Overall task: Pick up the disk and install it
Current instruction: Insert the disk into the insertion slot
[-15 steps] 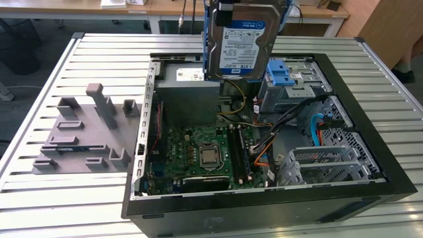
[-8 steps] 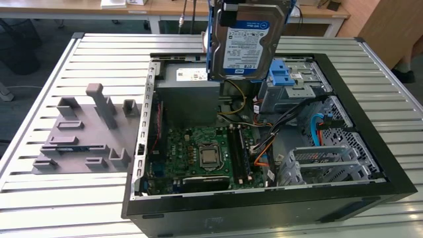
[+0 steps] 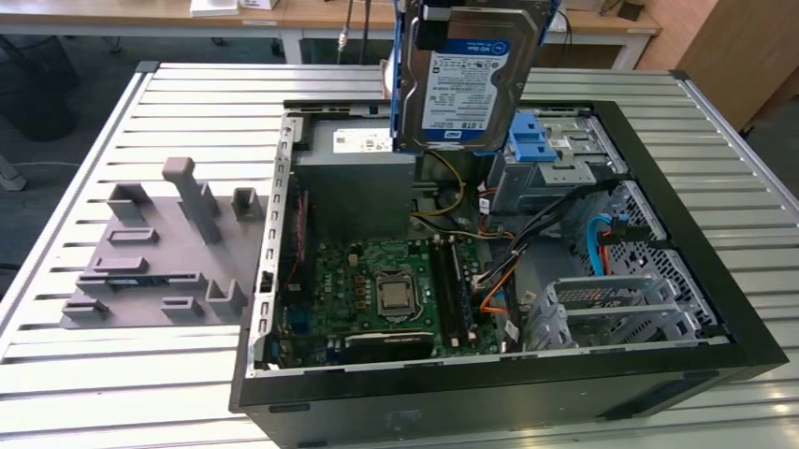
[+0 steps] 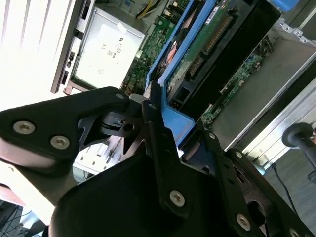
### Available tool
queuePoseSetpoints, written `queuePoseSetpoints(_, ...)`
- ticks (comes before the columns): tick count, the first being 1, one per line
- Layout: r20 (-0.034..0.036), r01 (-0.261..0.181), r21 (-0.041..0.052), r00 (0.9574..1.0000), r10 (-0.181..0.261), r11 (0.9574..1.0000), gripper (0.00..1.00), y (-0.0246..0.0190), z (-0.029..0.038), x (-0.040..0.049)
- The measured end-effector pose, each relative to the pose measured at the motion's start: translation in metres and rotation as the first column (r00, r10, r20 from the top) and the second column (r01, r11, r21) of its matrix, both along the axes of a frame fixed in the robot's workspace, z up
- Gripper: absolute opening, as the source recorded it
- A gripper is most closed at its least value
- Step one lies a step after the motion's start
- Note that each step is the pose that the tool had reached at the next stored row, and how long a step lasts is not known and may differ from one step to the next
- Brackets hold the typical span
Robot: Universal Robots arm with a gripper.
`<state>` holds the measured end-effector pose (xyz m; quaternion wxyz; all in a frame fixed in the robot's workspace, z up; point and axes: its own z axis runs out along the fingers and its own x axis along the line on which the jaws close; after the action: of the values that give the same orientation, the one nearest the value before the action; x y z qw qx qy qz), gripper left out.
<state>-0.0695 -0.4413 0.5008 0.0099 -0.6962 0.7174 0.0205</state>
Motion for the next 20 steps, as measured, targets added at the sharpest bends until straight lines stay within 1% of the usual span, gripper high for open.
queuePoseSetpoints(5, 0.0000, 0.000, 0.0000, 1.0000, 0.000, 1.0000, 0.36, 0.0000, 0.0000, 0.0001)
queuePoseSetpoints(7, 0.0010, 0.000, -0.0001, 1.0000, 0.000, 1.0000, 0.36, -0.0007, 0.0000, 0.0001)
queuePoseSetpoints(10, 0.0083, 0.000, -0.0001, 1.0000, 0.000, 1.0000, 0.36, -0.0031, -0.0004, -0.0001)
queuePoseSetpoints(12, 0.0094, 0.000, 0.0001, 1.0000, 0.000, 1.0000, 0.36, -0.0070, -0.0015, -0.0002)
queuePoseSetpoints(16, 0.0095, 0.000, 0.0000, 1.0000, 0.000, 1.0000, 0.36, -0.0178, -0.0042, -0.0002)
queuePoseSetpoints(20, 0.0096, 0.000, 0.0001, 1.0000, 0.000, 1.0000, 0.36, -0.0306, -0.0059, -0.0002)
